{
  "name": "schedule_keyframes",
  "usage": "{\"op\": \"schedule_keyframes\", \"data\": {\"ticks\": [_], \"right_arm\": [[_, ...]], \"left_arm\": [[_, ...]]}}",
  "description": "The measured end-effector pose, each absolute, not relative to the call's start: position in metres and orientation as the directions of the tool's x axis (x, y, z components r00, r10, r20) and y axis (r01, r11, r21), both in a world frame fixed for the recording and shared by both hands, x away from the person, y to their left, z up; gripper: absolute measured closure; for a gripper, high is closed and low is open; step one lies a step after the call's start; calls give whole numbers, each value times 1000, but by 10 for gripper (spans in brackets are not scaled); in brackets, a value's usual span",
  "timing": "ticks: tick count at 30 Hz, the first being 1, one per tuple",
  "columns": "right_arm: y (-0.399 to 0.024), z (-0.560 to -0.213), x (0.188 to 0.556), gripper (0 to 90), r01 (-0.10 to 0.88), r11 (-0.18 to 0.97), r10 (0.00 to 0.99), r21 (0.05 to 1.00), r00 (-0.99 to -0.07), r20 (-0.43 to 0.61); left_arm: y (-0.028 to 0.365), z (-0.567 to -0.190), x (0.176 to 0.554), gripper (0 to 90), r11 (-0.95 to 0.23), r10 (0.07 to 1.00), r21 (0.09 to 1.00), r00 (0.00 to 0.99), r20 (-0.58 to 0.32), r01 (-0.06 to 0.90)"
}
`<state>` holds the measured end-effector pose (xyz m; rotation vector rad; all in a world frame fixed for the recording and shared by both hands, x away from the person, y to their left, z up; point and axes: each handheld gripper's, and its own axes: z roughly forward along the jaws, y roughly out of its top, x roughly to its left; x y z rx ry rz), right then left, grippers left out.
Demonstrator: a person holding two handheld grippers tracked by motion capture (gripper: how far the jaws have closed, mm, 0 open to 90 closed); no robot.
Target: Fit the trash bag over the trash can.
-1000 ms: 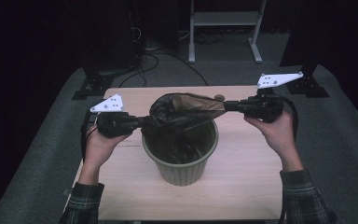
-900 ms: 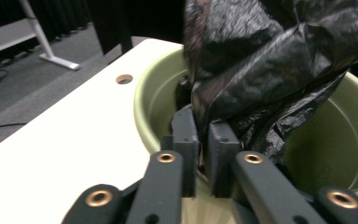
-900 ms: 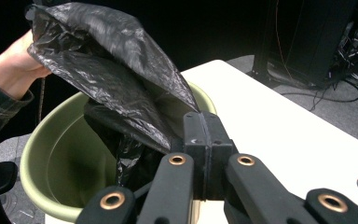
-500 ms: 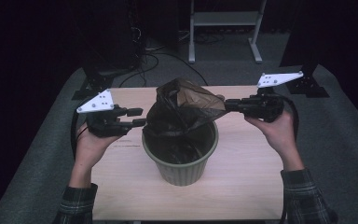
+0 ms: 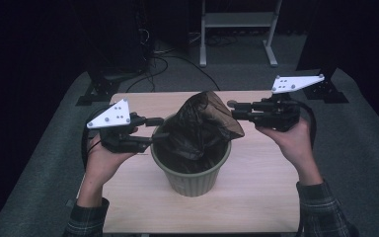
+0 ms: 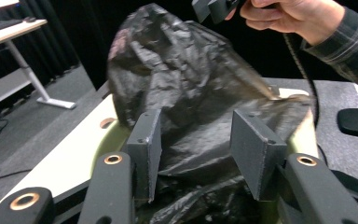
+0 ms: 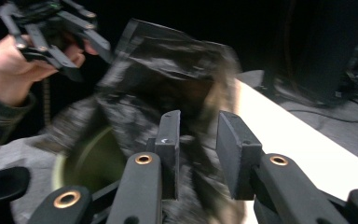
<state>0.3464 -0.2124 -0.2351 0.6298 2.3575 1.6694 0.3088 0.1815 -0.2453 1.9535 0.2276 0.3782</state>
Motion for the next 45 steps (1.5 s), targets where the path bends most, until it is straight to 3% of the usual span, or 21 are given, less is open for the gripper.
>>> {"op": "schedule_keyframes", "data": {"ticks": [7,13,16,19,24,28,35,40,45], "right_arm": [[-188,-239,337,646,218,293,353,931,-929,107],[-168,-242,332,600,211,313,283,926,-952,121],[-159,-246,332,620,210,331,280,920,-953,117],[-152,-250,335,708,210,348,287,914,-952,110],[-148,-253,338,873,205,360,287,910,-952,101],[-149,-253,337,895,198,369,288,908,-953,91],[-156,-253,336,898,196,362,293,912,-952,88],[-158,-253,336,898,198,361,296,912,-951,89],[-157,-253,336,898,197,361,295,912,-951,89]], "left_arm": [[162,-249,307,503,-404,301,915,942,150,-17],[154,-247,315,477,-410,329,912,929,171,-23],[155,-247,321,472,-403,344,915,924,168,-16],[155,-250,328,473,-411,354,912,921,161,-2],[153,-257,340,657,-418,338,908,930,143,12],[152,-260,346,886,-426,318,905,938,136,13],[158,-259,347,898,-407,355,913,924,142,16],[158,-256,346,624,-393,386,920,908,165,0],[150,-252,345,445,-423,376,905,902,214,-38]]}}
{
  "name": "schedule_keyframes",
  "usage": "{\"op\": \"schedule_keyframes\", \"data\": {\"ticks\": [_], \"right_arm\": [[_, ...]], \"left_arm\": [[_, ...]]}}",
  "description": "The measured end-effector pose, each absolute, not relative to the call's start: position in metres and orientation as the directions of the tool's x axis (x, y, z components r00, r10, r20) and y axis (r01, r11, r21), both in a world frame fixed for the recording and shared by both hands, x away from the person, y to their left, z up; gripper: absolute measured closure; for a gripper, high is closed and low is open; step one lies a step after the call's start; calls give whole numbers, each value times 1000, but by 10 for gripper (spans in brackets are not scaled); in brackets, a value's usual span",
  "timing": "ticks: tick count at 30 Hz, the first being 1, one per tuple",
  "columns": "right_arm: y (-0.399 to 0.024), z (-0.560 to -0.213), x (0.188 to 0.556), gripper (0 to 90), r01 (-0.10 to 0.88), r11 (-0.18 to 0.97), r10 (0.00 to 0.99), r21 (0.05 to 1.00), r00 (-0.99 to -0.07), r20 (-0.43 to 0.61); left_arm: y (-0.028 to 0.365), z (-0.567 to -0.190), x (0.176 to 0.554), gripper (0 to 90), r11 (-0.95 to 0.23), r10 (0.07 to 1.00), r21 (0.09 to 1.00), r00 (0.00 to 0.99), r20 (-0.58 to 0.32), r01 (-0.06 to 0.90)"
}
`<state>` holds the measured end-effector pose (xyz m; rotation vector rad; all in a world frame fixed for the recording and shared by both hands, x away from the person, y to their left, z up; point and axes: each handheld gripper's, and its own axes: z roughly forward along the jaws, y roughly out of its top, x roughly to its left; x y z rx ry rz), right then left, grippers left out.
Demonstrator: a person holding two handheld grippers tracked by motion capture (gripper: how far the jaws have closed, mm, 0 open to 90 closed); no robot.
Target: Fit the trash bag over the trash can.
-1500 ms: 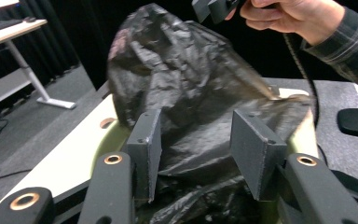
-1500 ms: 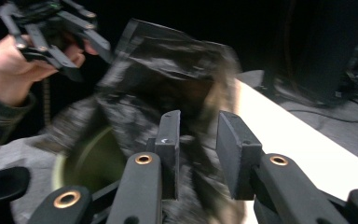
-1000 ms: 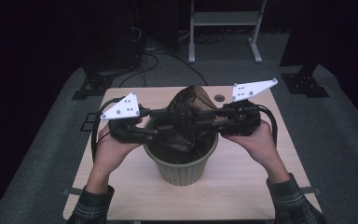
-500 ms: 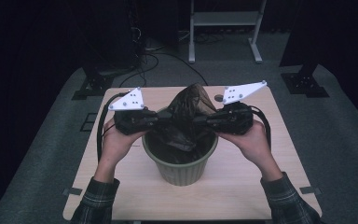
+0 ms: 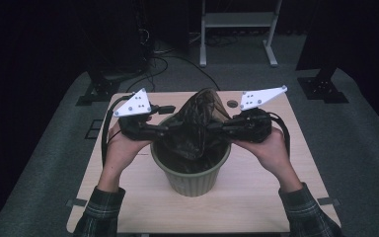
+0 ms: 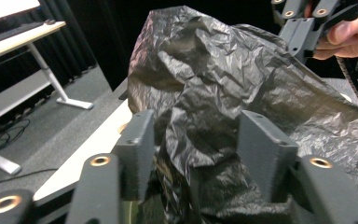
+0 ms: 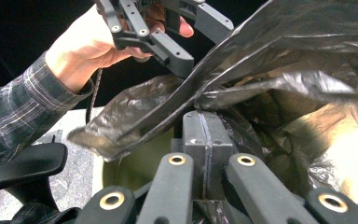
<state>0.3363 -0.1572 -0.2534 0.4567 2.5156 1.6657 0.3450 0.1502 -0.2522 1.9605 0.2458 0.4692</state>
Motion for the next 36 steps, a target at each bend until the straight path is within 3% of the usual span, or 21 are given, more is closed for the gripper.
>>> {"op": "schedule_keyframes", "data": {"ticks": [3,6,13,19,36], "right_arm": [[-157,-254,337,898,199,362,295,911,-951,91],[-157,-253,336,898,196,364,290,910,-953,89],[-158,-254,335,898,195,368,291,909,-953,86],[-170,-259,334,899,204,370,307,907,-948,88],[-241,-278,328,899,274,332,420,902,-900,118]], "left_arm": [[144,-252,346,384,-439,357,897,908,218,-43],[137,-255,350,378,-455,335,890,918,211,-38],[136,-259,358,808,-445,299,895,941,156,-7],[155,-256,358,836,-375,305,927,948,96,27],[232,-271,358,869,-295,449,947,893,19,128]]}}
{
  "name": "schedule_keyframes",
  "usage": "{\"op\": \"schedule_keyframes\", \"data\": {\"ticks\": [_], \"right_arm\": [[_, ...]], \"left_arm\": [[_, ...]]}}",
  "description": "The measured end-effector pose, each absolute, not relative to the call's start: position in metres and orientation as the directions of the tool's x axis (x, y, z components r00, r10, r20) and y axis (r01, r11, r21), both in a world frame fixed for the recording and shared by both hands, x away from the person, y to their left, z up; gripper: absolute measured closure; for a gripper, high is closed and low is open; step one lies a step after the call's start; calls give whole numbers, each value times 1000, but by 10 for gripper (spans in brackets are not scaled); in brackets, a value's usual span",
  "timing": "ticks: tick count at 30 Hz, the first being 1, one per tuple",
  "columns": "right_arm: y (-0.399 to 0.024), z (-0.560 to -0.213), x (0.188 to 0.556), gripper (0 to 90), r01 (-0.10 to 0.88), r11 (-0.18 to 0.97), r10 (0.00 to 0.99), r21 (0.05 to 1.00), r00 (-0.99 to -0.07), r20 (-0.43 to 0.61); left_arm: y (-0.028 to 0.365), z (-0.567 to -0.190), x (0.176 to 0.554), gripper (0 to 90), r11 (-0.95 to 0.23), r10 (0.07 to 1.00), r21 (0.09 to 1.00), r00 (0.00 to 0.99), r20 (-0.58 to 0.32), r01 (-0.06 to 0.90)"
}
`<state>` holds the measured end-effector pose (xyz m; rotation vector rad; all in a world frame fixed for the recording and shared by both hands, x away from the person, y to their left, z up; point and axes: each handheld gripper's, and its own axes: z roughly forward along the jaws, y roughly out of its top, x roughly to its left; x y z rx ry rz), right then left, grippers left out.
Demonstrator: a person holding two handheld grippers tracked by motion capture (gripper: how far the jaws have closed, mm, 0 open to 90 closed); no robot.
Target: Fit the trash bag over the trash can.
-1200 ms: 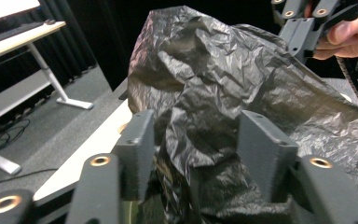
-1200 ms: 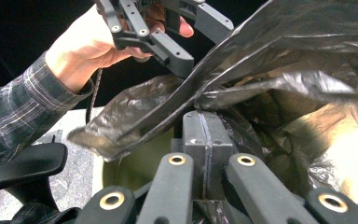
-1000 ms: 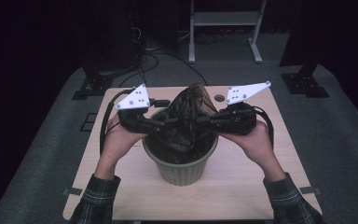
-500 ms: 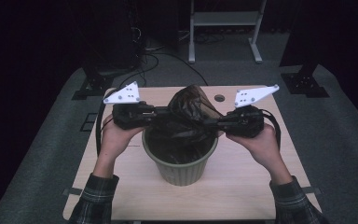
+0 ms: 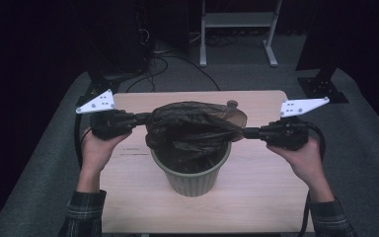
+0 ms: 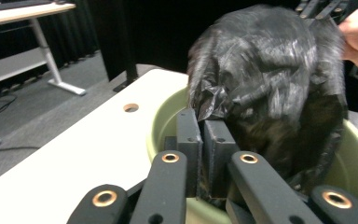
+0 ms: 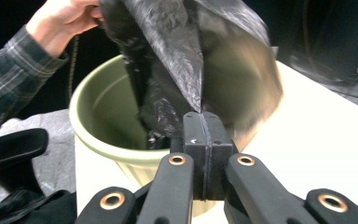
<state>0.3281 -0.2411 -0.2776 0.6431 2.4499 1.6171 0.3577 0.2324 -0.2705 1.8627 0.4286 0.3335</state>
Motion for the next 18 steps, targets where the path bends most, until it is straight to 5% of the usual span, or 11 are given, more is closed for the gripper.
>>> {"op": "schedule_keyframes", "data": {"ticks": [11,18], "right_arm": [[-271,-296,332,898,326,339,482,883,-866,135],[-268,-282,335,700,292,292,484,911,-867,123]], "left_arm": [[255,-296,370,891,-279,519,938,854,-33,205],[251,-296,367,876,-282,495,943,869,-16,178]]}}
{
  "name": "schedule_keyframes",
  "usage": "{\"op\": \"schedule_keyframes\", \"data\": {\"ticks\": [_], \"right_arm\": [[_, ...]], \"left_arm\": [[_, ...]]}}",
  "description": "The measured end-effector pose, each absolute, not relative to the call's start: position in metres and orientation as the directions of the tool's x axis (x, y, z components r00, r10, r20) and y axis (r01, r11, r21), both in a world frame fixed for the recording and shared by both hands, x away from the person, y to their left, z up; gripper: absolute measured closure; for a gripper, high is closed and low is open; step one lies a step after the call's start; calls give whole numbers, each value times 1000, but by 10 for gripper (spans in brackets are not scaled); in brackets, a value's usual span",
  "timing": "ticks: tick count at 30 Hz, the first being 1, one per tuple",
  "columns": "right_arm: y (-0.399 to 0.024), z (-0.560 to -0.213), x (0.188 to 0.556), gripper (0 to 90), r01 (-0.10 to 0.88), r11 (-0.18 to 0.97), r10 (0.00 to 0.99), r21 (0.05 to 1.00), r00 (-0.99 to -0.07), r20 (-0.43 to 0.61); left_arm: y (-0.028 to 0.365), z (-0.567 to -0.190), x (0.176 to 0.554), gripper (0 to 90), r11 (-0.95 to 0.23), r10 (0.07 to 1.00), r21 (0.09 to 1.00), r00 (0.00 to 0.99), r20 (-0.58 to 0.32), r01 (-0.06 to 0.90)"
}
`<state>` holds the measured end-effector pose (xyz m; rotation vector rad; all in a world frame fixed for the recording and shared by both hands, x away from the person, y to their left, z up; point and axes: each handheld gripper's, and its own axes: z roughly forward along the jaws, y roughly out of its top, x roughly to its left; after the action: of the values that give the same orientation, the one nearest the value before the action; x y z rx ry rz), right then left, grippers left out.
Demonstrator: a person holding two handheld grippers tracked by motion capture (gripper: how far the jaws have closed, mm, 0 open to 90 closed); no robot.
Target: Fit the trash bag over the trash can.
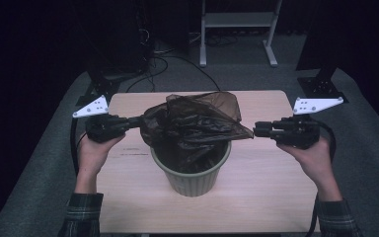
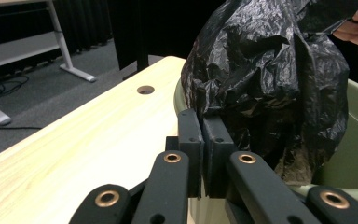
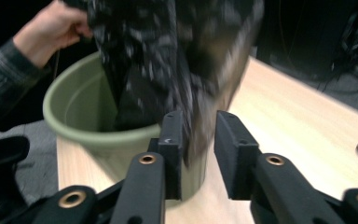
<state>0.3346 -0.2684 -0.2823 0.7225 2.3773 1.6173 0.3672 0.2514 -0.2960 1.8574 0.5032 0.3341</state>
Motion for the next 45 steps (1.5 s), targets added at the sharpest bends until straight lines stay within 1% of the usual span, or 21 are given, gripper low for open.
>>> {"op": "schedule_keyframes", "data": {"ticks": [4,9,10,11,12,13,14,15,16,22,25,32,36,42,43,44,45], "right_arm": [[-259,-268,349,647,259,236,506,937,-856,109],[-240,-266,386,627,285,207,536,936,-833,136],[-235,-266,392,651,296,203,537,933,-831,147],[-231,-267,398,704,301,204,525,931,-837,155],[-227,-268,401,739,307,206,521,929,-838,161],[-223,-270,405,819,312,211,526,926,-835,162],[-218,-271,408,869,313,217,524,925,-836,161],[-215,-273,411,893,309,219,524,926,-838,156],[-212,-275,413,897,310,213,528,926,-835,158],[-207,-284,422,899,317,196,561,928,-812,159],[-206,-293,428,899,340,201,586,919,-793,165],[-201,-322,439,900,401,253,622,880,-765,170],[-198,-337,441,899,427,279,627,860,-759,174],[-196,-351,437,899,449,308,629,839,-757,174],[-197,-352,436,899,451,309,630,837,-756,175],[-197,-353,436,897,450,311,630,837,-757,173],[-199,-352,435,871,449,308,632,839,-755,172]], "left_arm": [[251,-294,367,877,-280,489,945,872,-10,168],[250,-294,366,878,-277,482,946,876,-12,165],[251,-294,366,878,-279,481,946,877,-12,166],[251,-294,366,878,-279,480,946,877,-12,165],[251,-294,367,880,-278,479,946,878,-13,166],[252,-294,367,883,-280,479,946,878,-11,165],[252,-295,367,884,-280,481,946,877,-9,164],[252,-295,368,890,-278,481,946,877,-10,164],[253,-295,368,893,-278,482,947,876,-9,163],[251,-299,371,898,-287,514,942,858,1,171],[248,-307,377,898,-302,540,932,842,-8,203],[241,-331,388,898,-348,565,896,824,-33,275],[238,-342,390,898,-375,558,872,828,-57,313],[231,-354,389,897,-436,544,835,838,-52,335],[231,-354,389,884,-431,546,839,836,-52,333],[232,-354,389,839,-424,549,842,834,-54,333],[234,-353,389,792,-419,552,844,832,-55,333]]}}
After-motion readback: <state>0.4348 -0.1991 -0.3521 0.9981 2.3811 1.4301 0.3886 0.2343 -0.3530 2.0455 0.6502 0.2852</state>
